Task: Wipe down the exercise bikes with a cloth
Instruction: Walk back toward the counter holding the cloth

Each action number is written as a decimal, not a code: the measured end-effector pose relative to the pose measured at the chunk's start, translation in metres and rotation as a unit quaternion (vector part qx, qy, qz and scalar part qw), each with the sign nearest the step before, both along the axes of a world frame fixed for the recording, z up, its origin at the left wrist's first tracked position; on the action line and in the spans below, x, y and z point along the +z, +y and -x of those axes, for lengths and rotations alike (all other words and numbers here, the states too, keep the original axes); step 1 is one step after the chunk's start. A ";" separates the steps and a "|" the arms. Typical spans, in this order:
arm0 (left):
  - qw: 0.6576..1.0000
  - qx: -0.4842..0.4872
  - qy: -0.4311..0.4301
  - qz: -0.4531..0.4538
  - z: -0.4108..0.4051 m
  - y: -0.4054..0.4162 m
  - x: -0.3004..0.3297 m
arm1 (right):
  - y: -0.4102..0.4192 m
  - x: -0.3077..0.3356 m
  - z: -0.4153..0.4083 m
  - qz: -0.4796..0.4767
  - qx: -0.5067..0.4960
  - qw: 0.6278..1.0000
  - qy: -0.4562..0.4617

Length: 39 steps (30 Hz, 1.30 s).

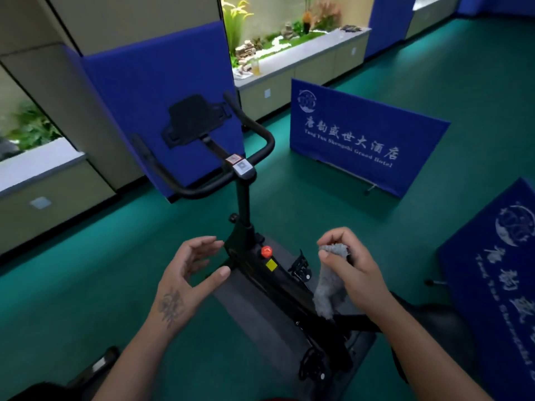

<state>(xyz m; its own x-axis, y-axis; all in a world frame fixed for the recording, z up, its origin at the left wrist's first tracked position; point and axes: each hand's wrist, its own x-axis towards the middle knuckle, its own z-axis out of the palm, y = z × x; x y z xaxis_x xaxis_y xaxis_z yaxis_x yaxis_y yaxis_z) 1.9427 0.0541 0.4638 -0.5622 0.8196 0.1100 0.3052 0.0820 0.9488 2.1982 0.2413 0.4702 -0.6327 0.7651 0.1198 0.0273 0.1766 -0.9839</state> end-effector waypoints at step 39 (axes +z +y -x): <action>0.940 0.311 0.081 0.114 0.260 -0.303 -0.015 | -0.190 -0.011 0.461 -0.044 0.271 0.961 -0.031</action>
